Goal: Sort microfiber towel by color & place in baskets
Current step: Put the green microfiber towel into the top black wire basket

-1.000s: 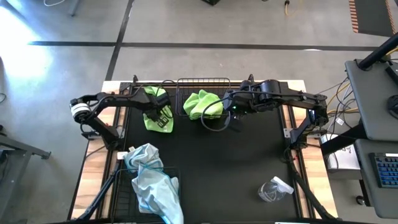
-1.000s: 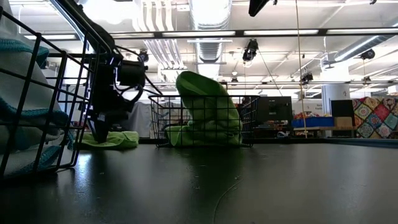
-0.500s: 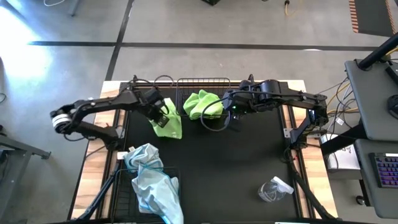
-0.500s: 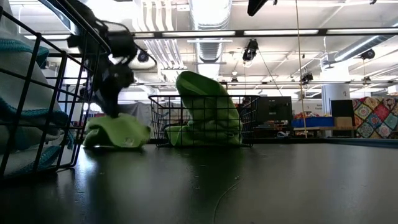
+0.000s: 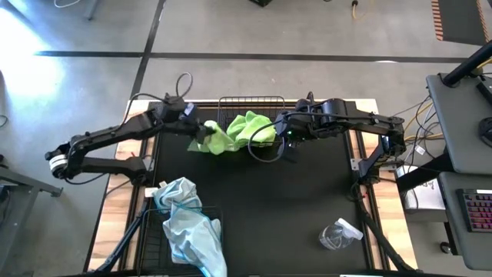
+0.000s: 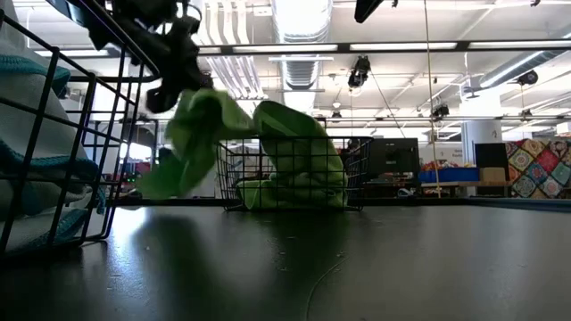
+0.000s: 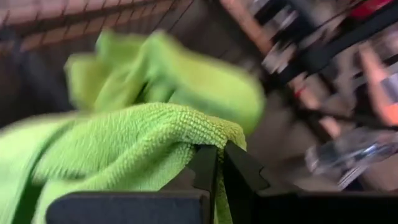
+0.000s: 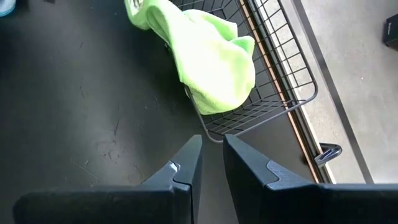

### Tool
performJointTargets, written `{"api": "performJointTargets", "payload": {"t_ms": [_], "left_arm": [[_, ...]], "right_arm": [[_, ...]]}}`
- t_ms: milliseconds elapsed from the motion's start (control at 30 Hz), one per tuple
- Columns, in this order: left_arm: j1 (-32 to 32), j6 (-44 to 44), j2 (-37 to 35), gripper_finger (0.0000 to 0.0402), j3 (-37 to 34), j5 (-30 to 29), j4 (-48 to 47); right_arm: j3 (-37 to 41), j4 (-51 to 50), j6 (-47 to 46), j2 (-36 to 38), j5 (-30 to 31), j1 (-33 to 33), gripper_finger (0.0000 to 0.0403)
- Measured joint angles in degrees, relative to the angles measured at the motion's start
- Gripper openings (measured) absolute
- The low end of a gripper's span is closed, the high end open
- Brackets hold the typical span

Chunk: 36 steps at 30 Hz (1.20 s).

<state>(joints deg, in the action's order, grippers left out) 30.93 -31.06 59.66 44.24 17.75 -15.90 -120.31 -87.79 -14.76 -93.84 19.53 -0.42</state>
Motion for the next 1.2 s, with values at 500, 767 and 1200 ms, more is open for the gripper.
{"api": "performJointTargets", "payload": {"t_ms": [500,767,1200], "left_arm": [[0.0,-3.1,1.5,0.0004,0.1,1.3,28.5],[0.0,-6.8,6.8,0.0004,0.1,1.3,45.2],[0.0,-10.5,14.0,0.0004,1.1,1.4,64.6]], "right_arm": [[0.0,0.0,2.0,0.0,0.0,0.0,0.0059],[0.0,0.0,1.9,0.0,0.0,0.0,0.0059],[0.0,0.0,1.9,0.0,0.0,0.0,0.0059]]}}
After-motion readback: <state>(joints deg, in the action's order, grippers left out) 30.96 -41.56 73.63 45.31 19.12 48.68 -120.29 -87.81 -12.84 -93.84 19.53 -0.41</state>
